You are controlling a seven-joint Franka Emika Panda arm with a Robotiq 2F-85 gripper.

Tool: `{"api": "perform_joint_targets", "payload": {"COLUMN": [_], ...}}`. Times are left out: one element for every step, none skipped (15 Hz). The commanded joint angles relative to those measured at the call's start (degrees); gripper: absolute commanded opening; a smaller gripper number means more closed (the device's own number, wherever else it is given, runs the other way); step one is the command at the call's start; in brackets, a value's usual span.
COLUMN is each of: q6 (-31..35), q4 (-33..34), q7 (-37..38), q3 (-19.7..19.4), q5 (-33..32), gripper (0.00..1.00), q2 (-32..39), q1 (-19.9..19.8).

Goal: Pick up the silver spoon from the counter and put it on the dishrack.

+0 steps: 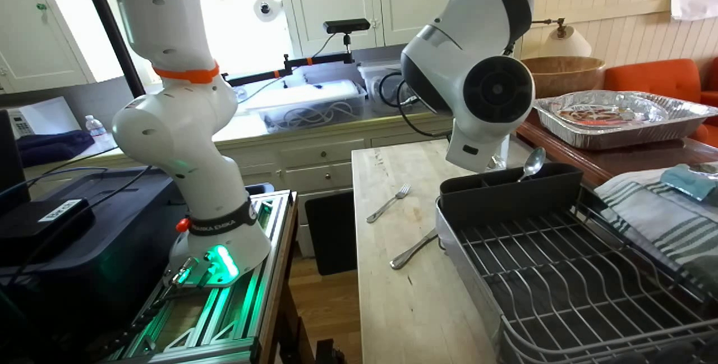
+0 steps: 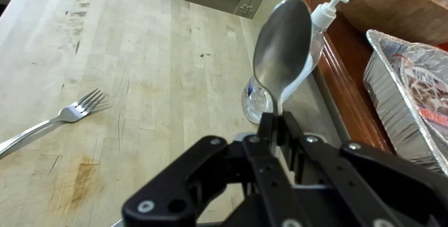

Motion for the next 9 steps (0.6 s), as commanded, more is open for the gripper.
{"api": "perform_joint_targets", "payload": {"q6": [-3.27, -3.65, -3.84, -3.92, -4.05, -3.97, -3.96, -3.89, -3.88], "q4": [2.97, 3.39, 3.8, 4.21, 4.58, 4.94, 5.23, 5.47, 5.69], "q7": [-1.78, -1.91, -1.99, -2.15, -2.37, -2.39, -2.47, -2.48, -2.51], "q3": [-0.32, -0.34, -0.35, -0.37, -0.37, -0.38, -0.4, -0.45, -0.48], "q5": [2.5, 2.66, 2.82, 3.02, 3.32, 3.5, 3.68, 3.87, 4.05], "gripper": [0.03, 0.03, 0.03, 0.03, 0.03, 0.03, 0.03, 0.03, 0.03], "q2": [4.24, 4.91, 5.55, 6.23, 6.85, 7.41, 7.91, 8.36, 8.84], "q1": [-0.77, -0.87, -0.95, -1.05, -1.13, -1.17, -1.23, -1.27, -1.34]}}
